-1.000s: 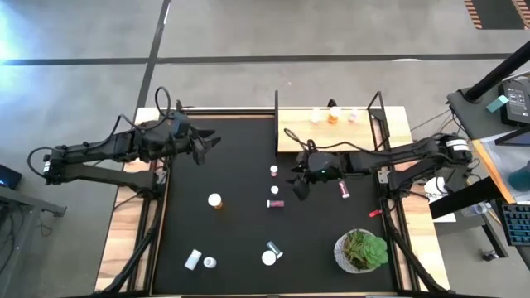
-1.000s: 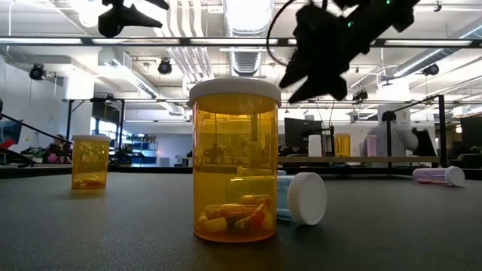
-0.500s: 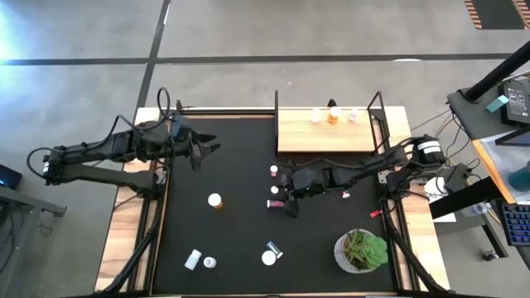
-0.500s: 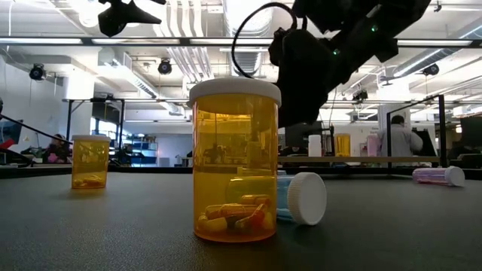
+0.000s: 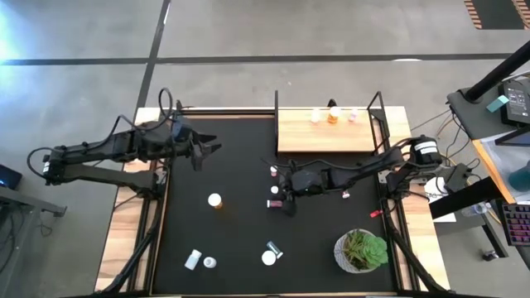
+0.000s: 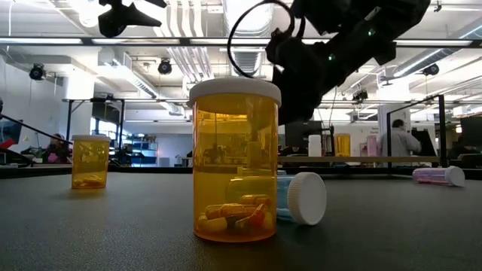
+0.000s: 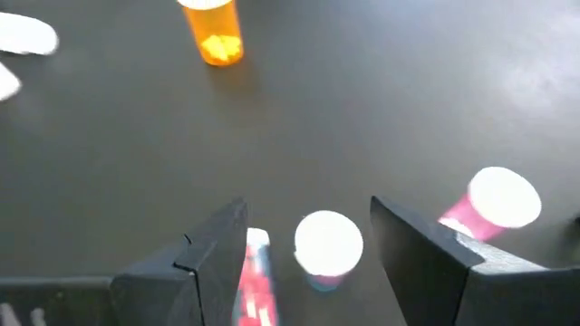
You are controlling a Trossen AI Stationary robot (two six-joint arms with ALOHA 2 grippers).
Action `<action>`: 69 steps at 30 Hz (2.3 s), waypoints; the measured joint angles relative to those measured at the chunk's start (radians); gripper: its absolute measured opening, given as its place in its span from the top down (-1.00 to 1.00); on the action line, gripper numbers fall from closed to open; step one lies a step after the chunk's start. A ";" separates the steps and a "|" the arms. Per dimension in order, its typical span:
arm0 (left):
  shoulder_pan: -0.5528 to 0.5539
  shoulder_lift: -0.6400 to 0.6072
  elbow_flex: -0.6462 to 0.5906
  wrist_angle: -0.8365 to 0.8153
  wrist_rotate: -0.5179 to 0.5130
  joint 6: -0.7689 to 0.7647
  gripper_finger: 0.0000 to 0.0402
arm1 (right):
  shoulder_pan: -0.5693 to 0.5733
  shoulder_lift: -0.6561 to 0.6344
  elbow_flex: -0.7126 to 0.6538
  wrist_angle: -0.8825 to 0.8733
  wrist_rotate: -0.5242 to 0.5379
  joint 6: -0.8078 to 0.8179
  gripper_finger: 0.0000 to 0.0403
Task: Pick and place medicine bottles onto shelf by color
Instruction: Put the top blue pill bottle on the shelf
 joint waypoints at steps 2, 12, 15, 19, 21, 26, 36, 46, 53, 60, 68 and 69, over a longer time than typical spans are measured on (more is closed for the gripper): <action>0.000 0.005 0.000 0.003 0.000 -0.001 0.06 | -0.001 0.031 0.000 -0.001 0.008 0.000 -0.10; 0.000 0.016 0.000 0.003 0.000 -0.002 0.06 | -0.001 0.126 0.000 0.094 0.024 0.013 -0.10; 0.000 0.018 0.000 0.010 -0.001 -0.002 0.06 | 0.000 0.123 0.000 0.095 0.025 0.012 -0.08; 0.000 0.020 0.000 0.012 -0.001 -0.002 0.06 | 0.000 0.123 0.000 0.093 0.025 0.012 -0.01; 0.000 0.021 0.000 0.011 -0.001 -0.002 0.06 | 0.000 0.123 0.000 0.094 0.025 0.012 0.04; 0.000 0.024 0.000 0.014 -0.001 -0.002 0.06 | -0.001 0.123 0.000 0.093 0.025 0.012 0.23; 0.000 0.024 0.000 0.016 -0.001 -0.001 0.06 | 0.000 0.110 -0.001 0.078 0.024 0.034 0.49; 0.000 0.024 0.000 0.021 -0.002 -0.001 0.06 | -0.001 -0.095 -0.001 -0.196 0.062 0.067 0.45; 0.000 0.026 0.000 0.046 -0.001 -0.001 0.06 | -0.033 -0.267 -0.007 -0.389 0.345 0.073 0.43; 0.000 0.026 0.000 0.077 -0.002 0.007 0.06 | -0.197 -0.277 -0.019 -0.384 0.455 0.266 0.44; 0.000 0.024 0.000 0.083 -0.003 0.029 0.06 | -0.379 -0.189 -0.019 -0.203 0.450 0.377 0.44; 0.000 0.023 0.000 0.087 -0.003 0.030 0.06 | -0.393 -0.178 -0.019 -0.188 0.449 0.378 0.44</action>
